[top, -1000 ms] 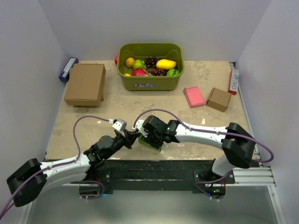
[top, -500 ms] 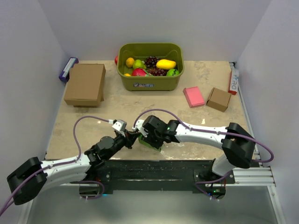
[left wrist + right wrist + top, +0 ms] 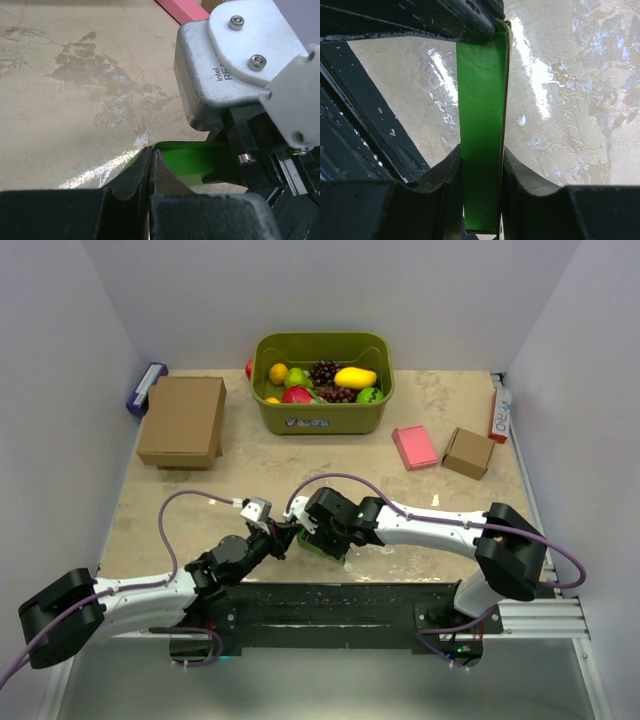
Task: Fold the paper box
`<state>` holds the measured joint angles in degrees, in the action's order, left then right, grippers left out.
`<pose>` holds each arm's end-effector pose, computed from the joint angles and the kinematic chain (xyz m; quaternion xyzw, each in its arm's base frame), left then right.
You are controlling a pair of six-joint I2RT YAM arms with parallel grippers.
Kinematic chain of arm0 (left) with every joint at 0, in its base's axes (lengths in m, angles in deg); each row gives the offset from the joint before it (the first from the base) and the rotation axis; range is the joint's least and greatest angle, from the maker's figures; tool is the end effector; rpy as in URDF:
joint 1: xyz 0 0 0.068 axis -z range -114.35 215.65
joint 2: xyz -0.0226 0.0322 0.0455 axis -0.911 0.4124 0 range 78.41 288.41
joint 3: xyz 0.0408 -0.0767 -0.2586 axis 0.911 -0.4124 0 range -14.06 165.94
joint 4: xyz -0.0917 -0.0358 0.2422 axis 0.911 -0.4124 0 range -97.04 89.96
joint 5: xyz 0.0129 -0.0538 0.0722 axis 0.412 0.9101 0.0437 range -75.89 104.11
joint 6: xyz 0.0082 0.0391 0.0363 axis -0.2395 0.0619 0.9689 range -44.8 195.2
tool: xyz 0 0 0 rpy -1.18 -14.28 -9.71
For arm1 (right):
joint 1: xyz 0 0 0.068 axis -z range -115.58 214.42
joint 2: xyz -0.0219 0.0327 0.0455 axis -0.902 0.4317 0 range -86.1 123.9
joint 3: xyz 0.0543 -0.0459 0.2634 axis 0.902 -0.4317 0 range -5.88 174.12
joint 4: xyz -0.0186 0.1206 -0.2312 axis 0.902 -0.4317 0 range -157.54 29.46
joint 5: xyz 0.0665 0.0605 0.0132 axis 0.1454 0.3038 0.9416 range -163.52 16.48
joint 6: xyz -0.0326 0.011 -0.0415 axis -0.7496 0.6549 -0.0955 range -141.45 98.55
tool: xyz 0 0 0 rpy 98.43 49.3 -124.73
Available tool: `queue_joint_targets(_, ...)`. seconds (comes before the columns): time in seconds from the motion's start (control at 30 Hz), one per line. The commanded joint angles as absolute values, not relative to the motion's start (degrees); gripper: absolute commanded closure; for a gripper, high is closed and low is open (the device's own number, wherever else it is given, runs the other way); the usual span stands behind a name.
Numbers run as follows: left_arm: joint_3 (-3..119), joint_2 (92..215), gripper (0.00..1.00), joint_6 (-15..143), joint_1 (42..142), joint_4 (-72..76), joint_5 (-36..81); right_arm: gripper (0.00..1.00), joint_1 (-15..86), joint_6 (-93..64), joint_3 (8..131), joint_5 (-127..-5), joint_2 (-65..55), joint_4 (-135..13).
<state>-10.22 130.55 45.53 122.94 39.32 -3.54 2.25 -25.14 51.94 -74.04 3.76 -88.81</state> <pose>0.1021 -0.1393 0.1620 0.0826 0.7531 -0.3573 0.5462 0.1464 0.2768 0.2032 -0.5244 0.8120 0.1213 0.2257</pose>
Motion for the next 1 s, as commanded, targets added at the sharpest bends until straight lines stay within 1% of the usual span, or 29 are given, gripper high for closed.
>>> queue_joint_targets(0.0,-18.5,132.5,1.0,42.1,124.7,36.8,-8.1,0.78,2.3,-26.0,52.8,-73.6,3.0,-86.7)
queue_joint_targets(0.4,-18.0,132.1,1.0,41.3,126.5,35.3,-11.6,0.78,2.3,-27.7,53.4,-76.4,1.9,-89.8)
queue_joint_targets(0.77,-17.1,135.6,1.0,40.6,127.5,35.5,-13.8,0.77,2.5,-27.9,54.3,-76.4,1.6,-91.3)
queue_joint_targets(0.87,-17.1,135.0,1.0,40.6,128.5,34.9,-15.0,0.75,2.5,-26.8,54.4,-76.5,1.8,-91.0)
queue_joint_targets(0.97,-16.5,134.5,1.0,40.7,128.9,33.7,-15.5,0.68,2.5,-24.5,56.0,-77.0,2.0,-91.2)
